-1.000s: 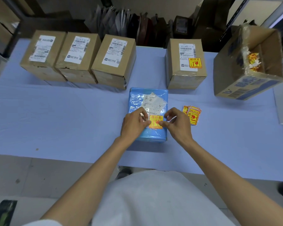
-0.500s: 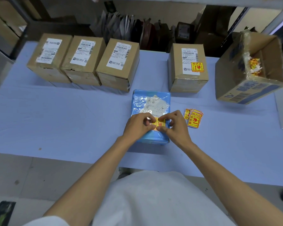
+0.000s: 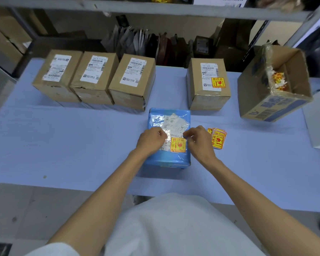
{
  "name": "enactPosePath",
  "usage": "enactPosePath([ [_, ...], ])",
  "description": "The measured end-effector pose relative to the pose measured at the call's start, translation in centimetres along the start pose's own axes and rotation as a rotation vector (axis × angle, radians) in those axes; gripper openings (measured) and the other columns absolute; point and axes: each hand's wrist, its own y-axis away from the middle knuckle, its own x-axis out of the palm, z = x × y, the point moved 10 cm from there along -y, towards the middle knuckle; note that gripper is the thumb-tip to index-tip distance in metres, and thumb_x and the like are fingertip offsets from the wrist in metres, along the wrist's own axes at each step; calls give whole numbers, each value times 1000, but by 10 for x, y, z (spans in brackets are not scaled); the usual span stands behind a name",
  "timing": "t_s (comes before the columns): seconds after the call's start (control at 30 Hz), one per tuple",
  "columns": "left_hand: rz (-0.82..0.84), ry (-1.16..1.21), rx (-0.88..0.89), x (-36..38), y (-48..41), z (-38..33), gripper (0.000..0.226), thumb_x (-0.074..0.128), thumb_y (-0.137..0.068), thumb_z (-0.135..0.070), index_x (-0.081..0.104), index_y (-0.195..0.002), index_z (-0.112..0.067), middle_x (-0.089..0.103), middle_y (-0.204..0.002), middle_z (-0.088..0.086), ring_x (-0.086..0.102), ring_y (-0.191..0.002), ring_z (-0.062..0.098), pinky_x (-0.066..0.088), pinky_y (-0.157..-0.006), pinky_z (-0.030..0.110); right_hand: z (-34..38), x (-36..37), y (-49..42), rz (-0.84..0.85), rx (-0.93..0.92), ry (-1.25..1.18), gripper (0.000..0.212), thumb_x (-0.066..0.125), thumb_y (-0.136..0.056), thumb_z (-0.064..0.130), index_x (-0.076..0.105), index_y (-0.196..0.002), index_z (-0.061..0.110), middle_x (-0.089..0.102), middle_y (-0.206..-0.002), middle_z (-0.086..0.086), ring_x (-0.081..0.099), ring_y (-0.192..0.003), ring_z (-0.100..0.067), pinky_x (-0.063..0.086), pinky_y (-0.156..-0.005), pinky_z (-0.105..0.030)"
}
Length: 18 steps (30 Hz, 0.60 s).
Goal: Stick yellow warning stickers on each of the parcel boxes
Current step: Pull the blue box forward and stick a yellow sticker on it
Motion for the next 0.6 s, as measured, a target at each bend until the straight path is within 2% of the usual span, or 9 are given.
enactPosePath([
  [0.07,122,389,-93,-1,-5,-5,21,44,-92,-13,65,-94,-13,60,-88,3,51,-73,16,40,-60,27,13,-9,-3,-17,-27,-75,17,63,-86,6,70,-101,9,61,-100,-9,60,-87,-18,49,-79,-30],
  [0.13,208,623,-92,-3,-7,-19,33,37,-90,4,63,-109,-4,56,-95,6,50,-78,16,42,-65,25,33,-15,-4,-3,-80,-179,18,68,-82,9,69,-99,11,64,-96,-6,58,-76,-10,51,-76,-29],
  [0.23,318,719,63,-8,-4,-46,36,36,-95,8,59,-119,-5,63,-108,9,62,-101,19,49,-92,31,66,-25,-4,-6,-187,-332,20,73,-78,10,69,-97,13,66,-88,-2,60,-72,-7,53,-69,-20],
  [0.27,332,742,124,-11,0,-57,36,34,-97,7,59,-119,-7,65,-109,7,64,-102,16,50,-94,27,74,-28,-4,-13,-219,-364,20,74,-77,10,70,-96,12,67,-87,-2,61,-73,-7,52,-68,-18],
  [0.33,323,838,165,-17,5,-71,39,28,-97,12,56,-120,-2,65,-108,9,66,-97,12,53,-83,18,85,-30,-6,-19,-256,-392,20,75,-75,8,69,-94,13,67,-87,0,62,-75,-6,52,-68,-15],
  [0.4,290,941,161,-20,5,-78,41,22,-96,15,53,-121,4,63,-107,12,64,-94,12,54,-77,16,89,-33,-9,-35,-266,-402,24,76,-74,5,70,-96,15,68,-87,0,62,-76,-5,51,-68,-13],
  [0.5,296,1067,116,-18,2,-81,35,22,-102,4,49,-124,7,60,-108,15,63,-95,16,55,-79,22,91,-39,-14,-54,-282,-416,30,75,-74,1,72,-101,15,69,-85,-2,62,-73,-6,50,-68,-14],
  [0.6,350,1160,53,-16,2,-85,36,23,-103,-4,54,-117,7,63,-103,16,63,-94,22,52,-85,35,94,-45,-20,-69,-312,-360,25,73,-78,2,74,-101,12,70,-85,-4,61,-72,-6,48,-67,-12],
])
